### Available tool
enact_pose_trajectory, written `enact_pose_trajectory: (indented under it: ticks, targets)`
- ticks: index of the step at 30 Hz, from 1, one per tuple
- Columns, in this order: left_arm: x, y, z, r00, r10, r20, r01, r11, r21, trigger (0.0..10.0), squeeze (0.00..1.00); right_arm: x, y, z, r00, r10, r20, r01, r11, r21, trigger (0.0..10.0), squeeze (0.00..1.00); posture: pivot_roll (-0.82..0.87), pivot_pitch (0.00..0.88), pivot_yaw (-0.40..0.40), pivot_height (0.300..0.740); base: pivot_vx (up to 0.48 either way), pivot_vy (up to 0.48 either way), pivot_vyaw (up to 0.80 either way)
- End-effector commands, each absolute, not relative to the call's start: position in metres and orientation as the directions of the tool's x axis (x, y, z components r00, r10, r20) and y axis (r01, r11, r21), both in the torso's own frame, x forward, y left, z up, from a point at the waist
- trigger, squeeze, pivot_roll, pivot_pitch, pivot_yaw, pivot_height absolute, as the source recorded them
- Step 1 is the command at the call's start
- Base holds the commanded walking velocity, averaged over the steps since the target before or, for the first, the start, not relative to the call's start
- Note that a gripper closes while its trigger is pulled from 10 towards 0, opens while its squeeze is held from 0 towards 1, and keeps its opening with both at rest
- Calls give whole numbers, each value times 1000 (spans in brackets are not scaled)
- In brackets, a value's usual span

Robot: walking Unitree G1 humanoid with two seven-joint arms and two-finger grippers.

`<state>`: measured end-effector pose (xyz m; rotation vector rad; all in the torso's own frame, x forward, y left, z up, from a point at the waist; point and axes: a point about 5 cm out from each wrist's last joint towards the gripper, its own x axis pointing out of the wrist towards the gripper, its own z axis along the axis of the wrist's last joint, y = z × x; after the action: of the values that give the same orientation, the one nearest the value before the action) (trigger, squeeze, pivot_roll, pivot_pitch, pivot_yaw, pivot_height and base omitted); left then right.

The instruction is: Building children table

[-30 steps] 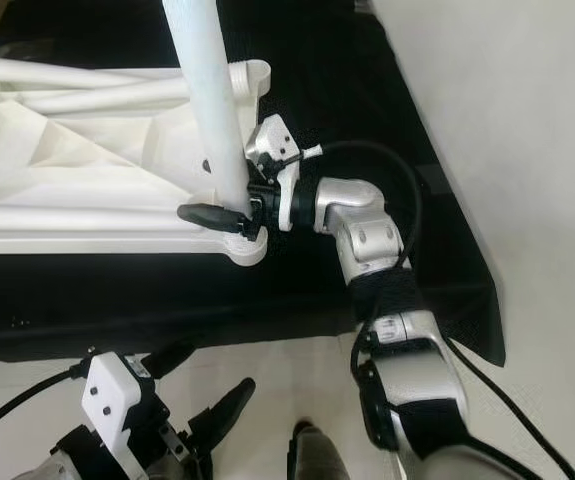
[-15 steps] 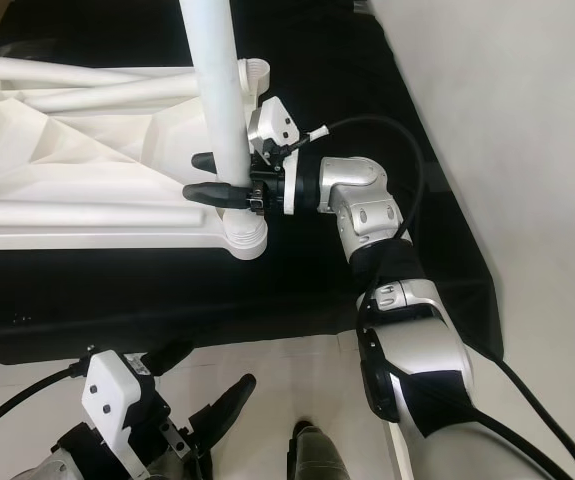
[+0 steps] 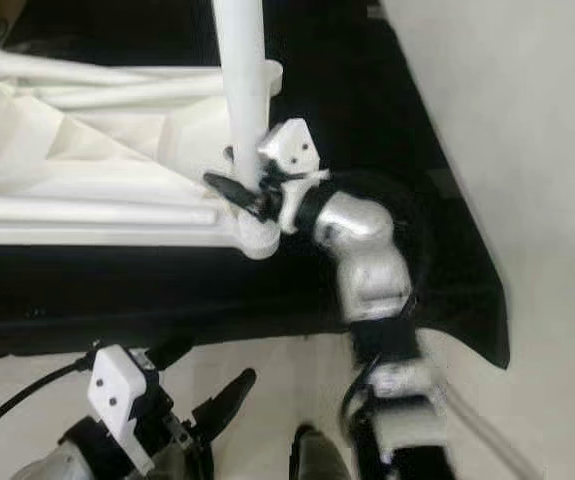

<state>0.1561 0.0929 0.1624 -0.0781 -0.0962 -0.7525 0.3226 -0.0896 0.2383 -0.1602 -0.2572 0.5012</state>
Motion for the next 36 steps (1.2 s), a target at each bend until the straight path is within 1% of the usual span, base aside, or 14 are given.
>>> enact_pose_trajectory:
  ticks: [1, 11, 13, 15, 16, 17, 18, 21, 23, 27, 28, 32, 34, 36]
  targets:
    - [157, 95, 157, 736, -670, 99, 675, 736, -43, 10000, 0, 319, -103, 209, 932, 356, 63, -338, 921, -194, 0, 0, -61, 238, 20, 740, 0, 0, 0]
    - [172, 103, 145, 785, -614, 80, 618, 786, -31, 10000, 0, 318, -74, 193, 921, 388, 37, -378, 911, -164, 0, 0, -29, 153, 17, 740, 0, 0, 0]
    - [175, 106, 143, 796, -602, 63, 605, 796, -35, 10000, 0, 317, -67, 195, 913, 407, 37, -397, 906, -147, 10000, 0, -24, 142, 24, 740, 0, 0, 0]
    - [178, 107, 142, 808, -587, 55, 589, 807, -44, 10000, 0, 315, -63, 198, 901, 431, 51, -420, 895, -148, 10000, 0, -23, 137, 27, 740, 0, 0, 0]
    - [181, 109, 141, 815, -578, 47, 580, 813, -53, 10000, 0, 315, -60, 203, 866, 494, 76, -484, 867, -119, 10000, 0, -14, 128, 27, 740, 0, 0, 0]
    - [185, 111, 141, 826, -562, 44, 564, 824, -52, 10000, 0, 316, -59, 210, 823, 556, 117, -544, 831, -117, 10000, 1000, -6, 119, 25, 740, 0, 0, 0]
    - [185, 111, 141, 826, -562, 44, 564, 824, -52, 10000, 0, 316, -59, 210, 823, 556, 117, -544, 831, -117, 10000, 1000, -6, 119, 25, 740, 0, 0, 0]
    - [191, 113, 142, 840, -540, 50, 542, 839, -50, 10000, 0, 322, -63, 222, 734, 658, 169, -644, 753, -136, 10000, 1000, -9, 112, 24, 740, 0, 0, 0]
    - [190, 111, 142, 836, -546, 50, 548, 836, -29, 10000, 0, 331, -72, 228, 631, 763, 139, -736, 646, -205, 10000, 1000, 1, 105, 20, 740, 0, 0, 0]
    - [188, 110, 141, 831, -555, 46, 556, 831, -16, 10000, 0, 334, -77, 231, 570, 814, 112, -776, 579, -250, 10000, 1000, 11, 104, 17, 740, 0, 0, 0]
    - [186, 109, 142, 825, -563, 48, 565, 825, -12, 10000, 0, 338, -81, 233, 544, 833, 98, -798, 550, -247, 10000, 0, 18, 103, 17, 740, 0, 0, 0]
    - [182, 107, 144, 810, -584, 57, 585, 811, 5, 10000, 0, 346, -88, 232, 478, 878, 23, -834, 461, -304, 10000, 0, 27, 102, 17, 740, 0, 0, 0]
    - [182, 107, 145, 809, -585, 59, 586, 810, 7, 10000, 0, 346, -89, 232, 466, 885, 16, -840, 448, -307, 10000, 0, 30, 102, 18, 740, 0, 0, 0]
    - [180, 105, 147, 808, -586, 65, 587, 810, 7, 10000, 0, 350, -92, 231, 404, 915, -3, -876, 386, -288, 10000, 0, 39, 106, 19, 740, 0, 0, 0]
